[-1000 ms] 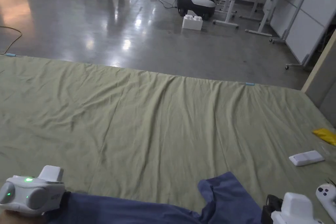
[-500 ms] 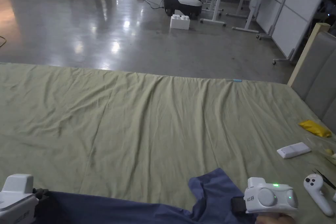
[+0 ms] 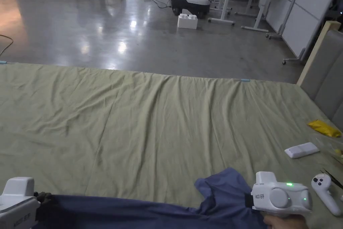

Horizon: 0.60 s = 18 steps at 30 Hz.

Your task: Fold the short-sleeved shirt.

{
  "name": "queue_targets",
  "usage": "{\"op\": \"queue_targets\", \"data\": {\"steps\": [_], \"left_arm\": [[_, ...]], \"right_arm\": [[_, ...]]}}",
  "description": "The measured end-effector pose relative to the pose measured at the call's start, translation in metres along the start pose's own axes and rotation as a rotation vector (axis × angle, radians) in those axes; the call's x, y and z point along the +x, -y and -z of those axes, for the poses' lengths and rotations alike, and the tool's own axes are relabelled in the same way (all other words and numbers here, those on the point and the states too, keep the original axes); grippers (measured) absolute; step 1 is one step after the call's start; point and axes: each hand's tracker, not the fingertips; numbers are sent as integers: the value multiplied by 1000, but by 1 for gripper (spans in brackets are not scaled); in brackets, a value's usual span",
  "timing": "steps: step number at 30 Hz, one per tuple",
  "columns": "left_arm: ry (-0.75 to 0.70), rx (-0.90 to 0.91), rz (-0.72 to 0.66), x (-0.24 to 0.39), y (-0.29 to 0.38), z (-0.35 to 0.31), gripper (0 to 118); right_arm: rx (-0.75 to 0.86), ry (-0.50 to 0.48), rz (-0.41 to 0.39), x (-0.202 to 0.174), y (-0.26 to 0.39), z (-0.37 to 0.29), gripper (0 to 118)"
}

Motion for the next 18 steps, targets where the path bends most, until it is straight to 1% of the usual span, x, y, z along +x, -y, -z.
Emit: {"op": "queue_targets", "data": {"steps": [2,4,9,14,18], "left_arm": [[5,14,1,-1,2,-11,6],[16,25,-13,-5,3,-24,6],[43,44,-23,-16,16,-60,6],[66,52,-42,-29,46,-100,6],[88,24,-45,-36,75,-120,6]], "right_arm": [[49,7,-16,1,2,-27,1],[91,-1,-14,2,6,-58,1],[147,-6,-28,7,26,-118,1],[161,-9,-51,8,68,-165,1],[129,-11,-72,7,104,-185,1]]}}
